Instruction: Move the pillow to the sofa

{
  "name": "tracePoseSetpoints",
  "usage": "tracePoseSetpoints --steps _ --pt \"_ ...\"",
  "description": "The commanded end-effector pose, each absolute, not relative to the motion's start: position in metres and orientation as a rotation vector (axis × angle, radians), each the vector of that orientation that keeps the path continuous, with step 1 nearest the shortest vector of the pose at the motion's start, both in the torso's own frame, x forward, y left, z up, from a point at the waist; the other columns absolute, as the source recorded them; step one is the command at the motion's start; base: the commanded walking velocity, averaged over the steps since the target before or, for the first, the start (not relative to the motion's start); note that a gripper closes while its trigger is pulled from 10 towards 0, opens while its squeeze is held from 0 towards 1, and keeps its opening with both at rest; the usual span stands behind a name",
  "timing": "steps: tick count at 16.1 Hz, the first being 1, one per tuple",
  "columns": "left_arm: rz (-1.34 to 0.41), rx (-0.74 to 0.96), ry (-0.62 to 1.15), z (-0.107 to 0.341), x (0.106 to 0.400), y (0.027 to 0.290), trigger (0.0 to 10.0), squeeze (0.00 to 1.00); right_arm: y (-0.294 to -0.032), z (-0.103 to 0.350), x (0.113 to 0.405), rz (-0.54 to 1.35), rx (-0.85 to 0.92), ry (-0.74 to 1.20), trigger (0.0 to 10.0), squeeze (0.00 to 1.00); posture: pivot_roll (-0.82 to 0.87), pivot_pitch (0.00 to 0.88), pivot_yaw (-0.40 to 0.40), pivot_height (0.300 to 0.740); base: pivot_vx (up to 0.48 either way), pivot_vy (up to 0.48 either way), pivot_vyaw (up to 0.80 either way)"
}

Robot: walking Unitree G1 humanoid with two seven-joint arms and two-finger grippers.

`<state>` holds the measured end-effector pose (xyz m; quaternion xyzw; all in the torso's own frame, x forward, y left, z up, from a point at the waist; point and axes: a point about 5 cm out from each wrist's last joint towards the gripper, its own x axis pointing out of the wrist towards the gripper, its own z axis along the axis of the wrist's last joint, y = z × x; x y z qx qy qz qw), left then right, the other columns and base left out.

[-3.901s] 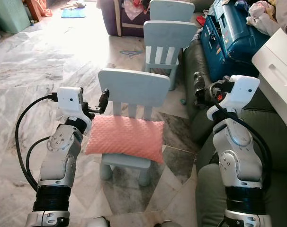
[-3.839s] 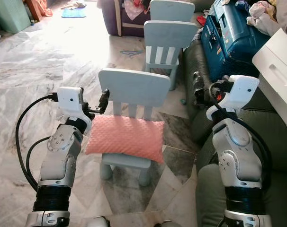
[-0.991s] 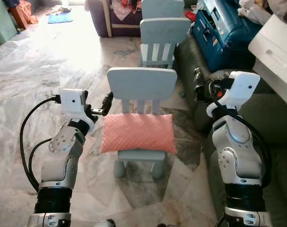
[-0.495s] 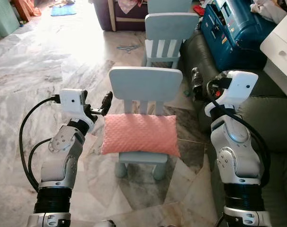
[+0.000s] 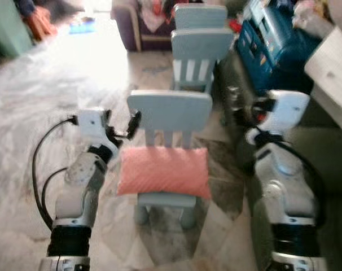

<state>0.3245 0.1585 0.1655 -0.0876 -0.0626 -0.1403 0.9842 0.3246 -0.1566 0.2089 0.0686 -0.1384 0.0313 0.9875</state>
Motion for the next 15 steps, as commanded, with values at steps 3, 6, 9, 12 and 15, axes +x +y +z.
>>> tracePoseSetpoints --steps 3,6,9,12,15 --pt "-0.258 -0.171 -0.136 0.1673 0.3233 0.1670 10.0 0.00 -0.1474 0.2163 0.3243 0.092 0.145 -0.306 10.0 0.00 -0.08 0.131 -0.019 0.740 0.428 0.000 0.00" --pt "-0.246 -0.190 -0.135 0.1668 0.3231 0.1666 10.0 0.00 -0.1480 0.2160 0.3240 0.092 0.143 -0.305 10.0 0.00 -0.09 0.133 -0.020 0.740 0.408 0.000 0.00" --pt "-0.214 -0.201 -0.092 0.1627 0.3252 0.1664 10.0 0.00 -0.1479 0.2157 0.3239 0.093 0.141 -0.302 10.0 0.00 -0.09 0.133 -0.021 0.740 0.000 0.000 0.00" --pt "-0.209 -0.213 -0.085 0.1619 0.3253 0.1665 10.0 0.00 -0.1478 0.2153 0.3237 0.095 0.139 -0.299 10.0 0.00 -0.08 0.135 -0.022 0.740 0.000 0.000 0.00" --pt "-0.200 -0.211 -0.074 0.1619 0.3260 0.1665 10.0 0.00 -0.1474 0.2146 0.3238 0.097 0.139 -0.297 10.0 0.00 -0.08 0.135 -0.022 0.740 0.000 0.000 0.00"
